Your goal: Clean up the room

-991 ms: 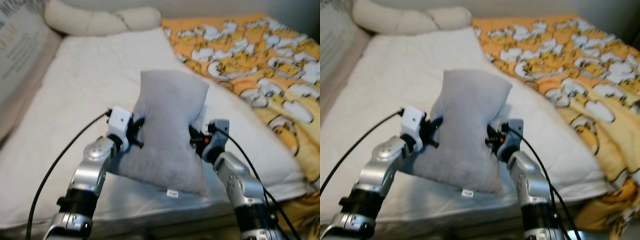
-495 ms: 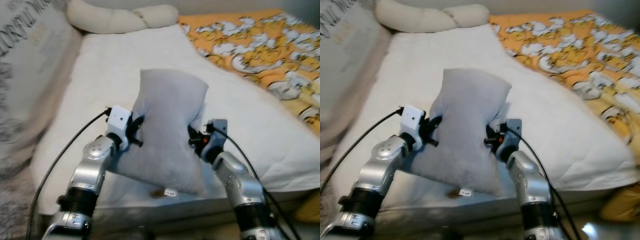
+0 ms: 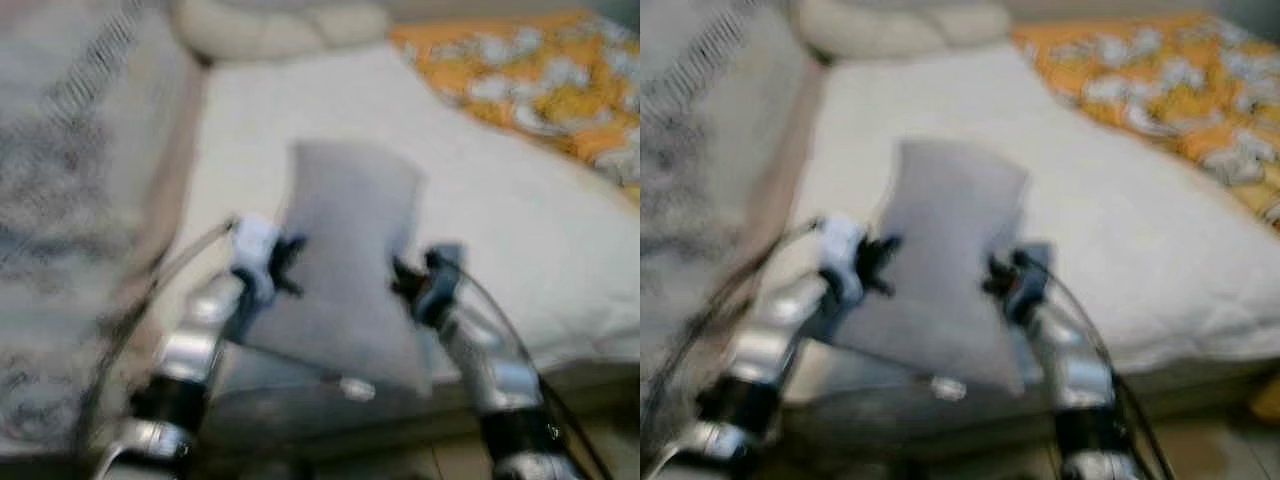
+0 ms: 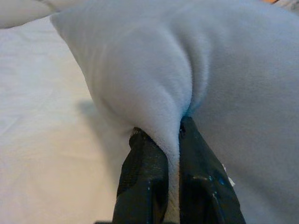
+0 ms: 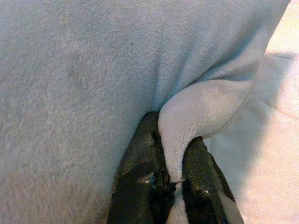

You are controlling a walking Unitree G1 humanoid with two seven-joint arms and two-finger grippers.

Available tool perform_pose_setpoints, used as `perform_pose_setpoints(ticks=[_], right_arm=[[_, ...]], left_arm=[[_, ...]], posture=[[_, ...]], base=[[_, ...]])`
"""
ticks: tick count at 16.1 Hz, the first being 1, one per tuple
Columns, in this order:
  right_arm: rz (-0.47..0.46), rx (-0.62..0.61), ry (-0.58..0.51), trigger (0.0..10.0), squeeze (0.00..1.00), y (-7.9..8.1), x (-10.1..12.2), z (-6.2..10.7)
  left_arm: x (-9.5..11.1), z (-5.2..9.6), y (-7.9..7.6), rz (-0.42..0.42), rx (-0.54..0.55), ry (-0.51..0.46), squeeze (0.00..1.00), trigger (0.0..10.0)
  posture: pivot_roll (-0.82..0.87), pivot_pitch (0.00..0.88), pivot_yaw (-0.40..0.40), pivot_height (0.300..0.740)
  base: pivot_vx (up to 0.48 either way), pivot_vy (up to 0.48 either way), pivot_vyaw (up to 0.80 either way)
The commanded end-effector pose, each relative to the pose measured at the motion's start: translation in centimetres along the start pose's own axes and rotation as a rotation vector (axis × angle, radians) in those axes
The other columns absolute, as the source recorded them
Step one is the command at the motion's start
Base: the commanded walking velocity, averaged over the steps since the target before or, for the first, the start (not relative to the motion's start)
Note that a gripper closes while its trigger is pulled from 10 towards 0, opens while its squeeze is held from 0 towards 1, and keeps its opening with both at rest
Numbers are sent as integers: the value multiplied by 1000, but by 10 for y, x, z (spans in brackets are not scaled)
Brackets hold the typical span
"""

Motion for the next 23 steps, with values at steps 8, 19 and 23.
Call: perform_pose_setpoints(ticks=[8,19,23], right_arm=[[49,38,-32,10000,0,16,9,-9],[62,23,-37,10000,0,14,9,-10],[66,23,-39,10000,0,13,10,-10]], left_arm=[[18,0,16,-34,59,-63,0,10000],[20,-4,14,-24,45,-72,0,10000],[21,-5,15,-18,50,-76,0,10000]], posture=[[134,0,46,740],[123,0,52,740],[121,0,51,740]], base=[[0,41,0],[137,0,0],[278,0,0]])
Point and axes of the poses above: a point about 5 cm out from each wrist's last joint towards the gripper, its own z axis pointing back from the gripper into the wrist, its own x axis along the axis of the wrist's last joint, y = z × x, the point moved 5 cm from there along -z, pointing out of the wrist towards the gripper, and after that the axes turned 8 degrees about -z, right-handed, at the moved point
